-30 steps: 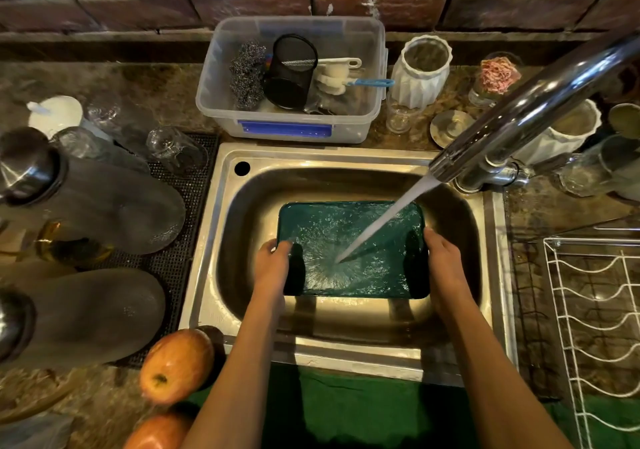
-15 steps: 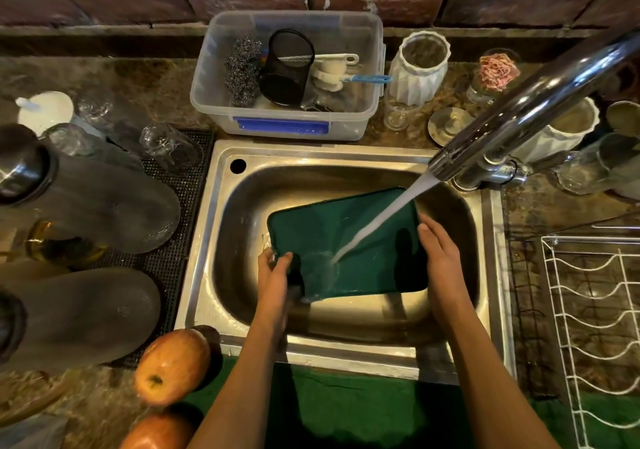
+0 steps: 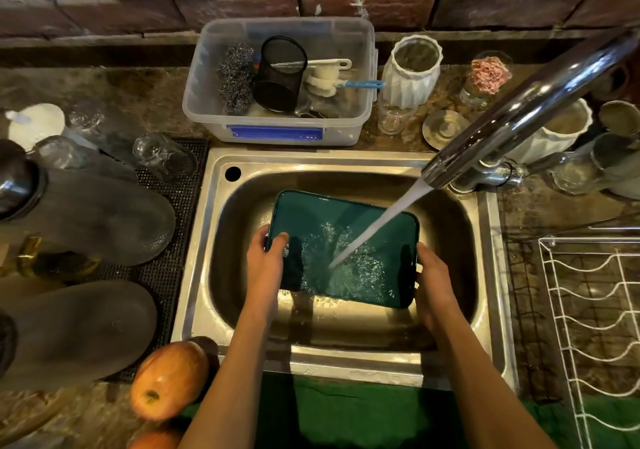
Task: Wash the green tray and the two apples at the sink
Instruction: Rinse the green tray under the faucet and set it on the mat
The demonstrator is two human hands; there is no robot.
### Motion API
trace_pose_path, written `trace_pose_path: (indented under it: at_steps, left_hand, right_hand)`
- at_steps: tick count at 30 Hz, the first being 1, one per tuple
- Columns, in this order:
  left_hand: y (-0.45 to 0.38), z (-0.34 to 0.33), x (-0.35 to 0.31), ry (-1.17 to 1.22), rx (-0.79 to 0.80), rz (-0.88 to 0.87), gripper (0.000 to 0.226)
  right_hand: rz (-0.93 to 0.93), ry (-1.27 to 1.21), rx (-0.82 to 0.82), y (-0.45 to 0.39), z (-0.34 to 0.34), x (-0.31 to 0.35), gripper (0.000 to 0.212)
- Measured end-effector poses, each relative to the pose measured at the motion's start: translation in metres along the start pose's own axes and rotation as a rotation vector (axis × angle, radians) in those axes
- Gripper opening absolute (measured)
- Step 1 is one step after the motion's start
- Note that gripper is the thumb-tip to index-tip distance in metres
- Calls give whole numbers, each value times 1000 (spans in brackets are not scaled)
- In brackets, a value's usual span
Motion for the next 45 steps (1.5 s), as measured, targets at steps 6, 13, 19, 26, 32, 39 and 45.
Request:
trace_pose_path:
  at_steps: [6, 13, 19, 26, 32, 39, 45]
  left_hand:
    - [-17, -8, 21, -24, 3, 136, 18]
    - [-28, -13, 41, -96, -7, 226, 32]
    - [-38, -19, 42, -199, 39, 160, 34]
    - [-44, -21, 46, -320, 14, 71, 42]
    - [-48, -20, 47, -362, 13, 57, 30]
    - [-50, -16, 59, -407, 27, 56, 40]
    - [-47, -13, 57, -505, -4, 8, 44]
  right_hand:
    - [-34, 50, -54, -16, -3, -2, 30]
    - [-44, 118, -73, -41, -10, -9, 24]
    - [-57, 150, -120, -55, -17, -16, 19]
    - [-13, 195, -128, -56, -20, -25, 12]
    - [30, 213, -89, -56, -19, -29, 18]
    - [12, 176, -85, -61, -17, -32, 16]
    - [49, 233, -104, -60, -13, -29, 31]
Point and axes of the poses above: each hand's wrist, its own y-axis away from the middle knuckle, its own z-axis out of the back of the hand, x = y × z, the point moved 1 cm from there along -y, towards the middle knuckle, and after that the axes turned 15 degrees about -x, right-handed, at the moved point
